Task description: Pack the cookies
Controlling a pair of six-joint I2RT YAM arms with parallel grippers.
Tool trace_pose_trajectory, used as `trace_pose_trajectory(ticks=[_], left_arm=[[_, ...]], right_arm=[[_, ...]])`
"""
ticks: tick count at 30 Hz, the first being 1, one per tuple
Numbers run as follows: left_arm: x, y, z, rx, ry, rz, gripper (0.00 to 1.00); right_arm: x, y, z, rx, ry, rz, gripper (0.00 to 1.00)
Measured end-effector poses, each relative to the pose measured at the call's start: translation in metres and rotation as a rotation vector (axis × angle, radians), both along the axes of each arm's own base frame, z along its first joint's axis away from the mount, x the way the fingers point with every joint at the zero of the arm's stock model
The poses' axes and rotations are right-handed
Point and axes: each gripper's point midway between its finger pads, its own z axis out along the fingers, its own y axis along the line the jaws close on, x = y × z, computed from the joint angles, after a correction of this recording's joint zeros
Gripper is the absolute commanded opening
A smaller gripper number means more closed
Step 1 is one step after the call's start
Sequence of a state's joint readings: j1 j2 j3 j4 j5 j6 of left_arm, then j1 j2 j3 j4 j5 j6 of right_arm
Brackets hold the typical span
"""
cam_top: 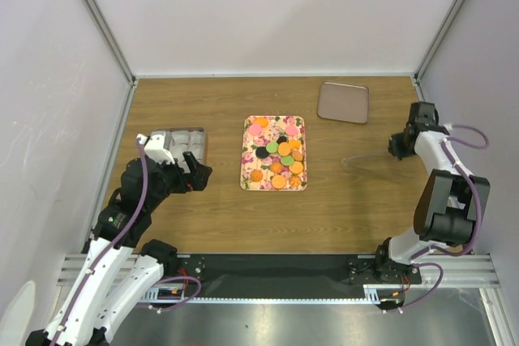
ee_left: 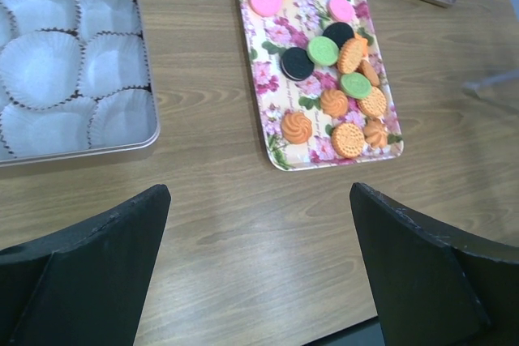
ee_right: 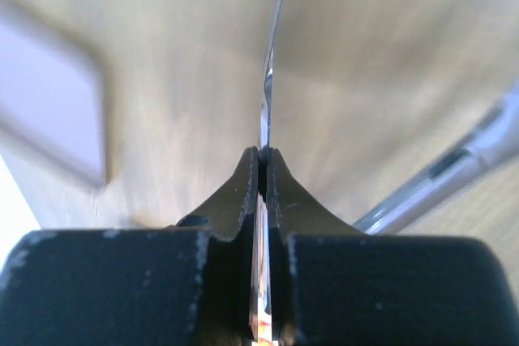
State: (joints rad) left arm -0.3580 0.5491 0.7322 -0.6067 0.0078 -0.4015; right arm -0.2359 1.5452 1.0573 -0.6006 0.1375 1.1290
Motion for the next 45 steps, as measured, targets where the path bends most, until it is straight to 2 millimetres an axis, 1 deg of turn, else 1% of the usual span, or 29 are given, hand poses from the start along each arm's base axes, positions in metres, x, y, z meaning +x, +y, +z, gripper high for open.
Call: trace_pose_trajectory(ticks=[2, 5, 6, 7, 8, 10, 11, 12, 14, 16, 18, 20, 21, 24, 26, 30, 36, 45], left_arm=[[-0.002, -0.005, 0.001, -0.008, -0.001, -0.030, 1.00], [-0.004, -0.015, 0.003, -0.029, 0.002, -0.087, 1.00], [-0.005, -0.021, 0.003, -0.040, 0.010, -0.116, 1.00], [-0.006, -0.027, 0.004, -0.054, 0.023, -0.146, 1.00], [-0.006, -0.034, 0.005, -0.074, 0.031, -0.178, 1.00], [-0.007, -0.048, 0.011, -0.121, 0.044, -0.242, 1.00], [-0.008, -0.055, 0.016, -0.145, 0.044, -0.275, 1.00], [-0.007, -0.062, 0.021, -0.170, 0.047, -0.303, 1.00], [-0.007, -0.074, 0.035, -0.218, 0.044, -0.359, 1.00], [-0.007, -0.085, 0.051, -0.270, 0.033, -0.412, 1.00], [-0.009, -0.094, 0.067, -0.318, 0.016, -0.457, 1.00], [-0.012, -0.101, 0.084, -0.369, -0.004, -0.500, 1.00], [-0.013, -0.105, 0.092, -0.392, -0.016, -0.520, 1.00], [-0.020, -0.112, 0.112, -0.457, -0.038, -0.575, 1.00], [-0.024, -0.115, 0.121, -0.491, -0.047, -0.605, 1.00], [-0.023, -0.116, 0.130, -0.524, -0.044, -0.620, 1.00], [-0.015, -0.108, 0.133, -0.559, -0.029, -0.588, 1.00], [-0.017, -0.116, 0.163, -0.679, -0.046, -0.660, 1.00]], right_arm=[[0.019, 0.022, 0.018, -0.020, -0.076, 0.135, 0.00], [0.044, 0.074, 0.057, -0.011, -0.229, 0.357, 0.00], [0.052, 0.101, 0.076, 0.001, -0.298, 0.459, 0.00], [0.061, 0.118, 0.098, 0.007, -0.376, 0.527, 0.00], [0.064, 0.141, 0.110, 0.017, -0.420, 0.597, 0.00], [0.070, 0.200, 0.156, 0.056, -0.576, 0.776, 0.00], [0.069, 0.224, 0.174, 0.077, -0.638, 0.846, 0.00], [0.062, 0.255, 0.195, 0.109, -0.711, 0.935, 0.00], [0.044, 0.310, 0.237, 0.176, -0.848, 1.096, 0.00], [0.024, 0.352, 0.270, 0.230, -0.958, 1.219, 0.00], [0.003, 0.385, 0.298, 0.279, -1.057, 1.318, 0.00], [-0.012, 0.405, 0.315, 0.324, -1.124, 1.374, 0.00], [-0.017, 0.412, 0.321, 0.343, -1.153, 1.393, 0.00], [-0.024, 0.425, 0.329, 0.386, -1.199, 1.415, 0.00], [-0.028, 0.432, 0.331, 0.417, -1.213, 1.423, 0.00], [-0.037, 0.442, 0.341, 0.470, -1.254, 1.430, 0.00], [-0.052, 0.452, 0.357, 0.515, -1.314, 1.444, 0.00], [-0.080, 0.466, 0.372, 0.553, -1.396, 1.473, 0.00]])
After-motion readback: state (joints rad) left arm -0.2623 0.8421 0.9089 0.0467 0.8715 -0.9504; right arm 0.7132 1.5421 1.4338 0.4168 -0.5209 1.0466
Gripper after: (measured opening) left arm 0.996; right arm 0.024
